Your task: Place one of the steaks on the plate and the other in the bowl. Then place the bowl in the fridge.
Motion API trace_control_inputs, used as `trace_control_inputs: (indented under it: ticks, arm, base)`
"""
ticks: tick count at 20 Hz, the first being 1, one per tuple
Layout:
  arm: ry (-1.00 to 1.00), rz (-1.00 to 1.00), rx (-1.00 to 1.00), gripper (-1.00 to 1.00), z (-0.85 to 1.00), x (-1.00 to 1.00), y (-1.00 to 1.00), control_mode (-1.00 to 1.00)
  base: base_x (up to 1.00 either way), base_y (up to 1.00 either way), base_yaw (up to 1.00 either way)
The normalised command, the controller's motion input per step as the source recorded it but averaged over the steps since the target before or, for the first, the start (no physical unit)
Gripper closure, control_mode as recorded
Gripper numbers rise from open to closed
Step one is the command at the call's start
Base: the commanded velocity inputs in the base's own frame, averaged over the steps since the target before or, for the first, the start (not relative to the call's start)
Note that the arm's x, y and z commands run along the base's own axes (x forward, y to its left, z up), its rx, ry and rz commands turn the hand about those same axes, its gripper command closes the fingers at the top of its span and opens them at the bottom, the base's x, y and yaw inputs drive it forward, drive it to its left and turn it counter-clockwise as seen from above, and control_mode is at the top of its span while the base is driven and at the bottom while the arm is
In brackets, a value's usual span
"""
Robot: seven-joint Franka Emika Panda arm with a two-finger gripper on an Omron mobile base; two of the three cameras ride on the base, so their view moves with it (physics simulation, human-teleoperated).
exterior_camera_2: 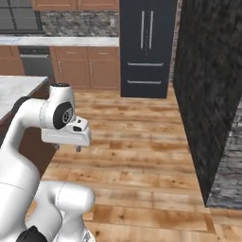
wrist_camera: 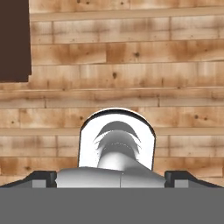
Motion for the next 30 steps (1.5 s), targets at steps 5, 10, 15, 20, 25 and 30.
trace_control_inputs:
  ticks: [5,10,15,20,25,30]
  arm:
    - [0.00,0.00,0.00,-1.00,0.00,0.00,0.00,1.00]
    - [0.00,0.00,0.00,-1.00,0.00,0.00,0.00,1.00]
    - [0.00,0.00,0.00,-1.00,0.00,0.00,0.00,1.00]
    - [0.00,0.00,0.00,-1.00,0.00,0.00,0.00,1.00]
    - [0.00,0.00,0.00,-1.00,0.00,0.00,0.00,1.00]
    - [0.00,0.00,0.00,-1.00,0.00,0.00,0.00,1.00]
  base:
    - [0.60,-0.94,0.03]
    - [1.00,-0.41,0.23]
    - [1.00,0.07,0.04]
    - [1.00,0.16,-0.04]
    - [1.00,0.55,-0.06]
    - [1.00,-0.01,-0.02]
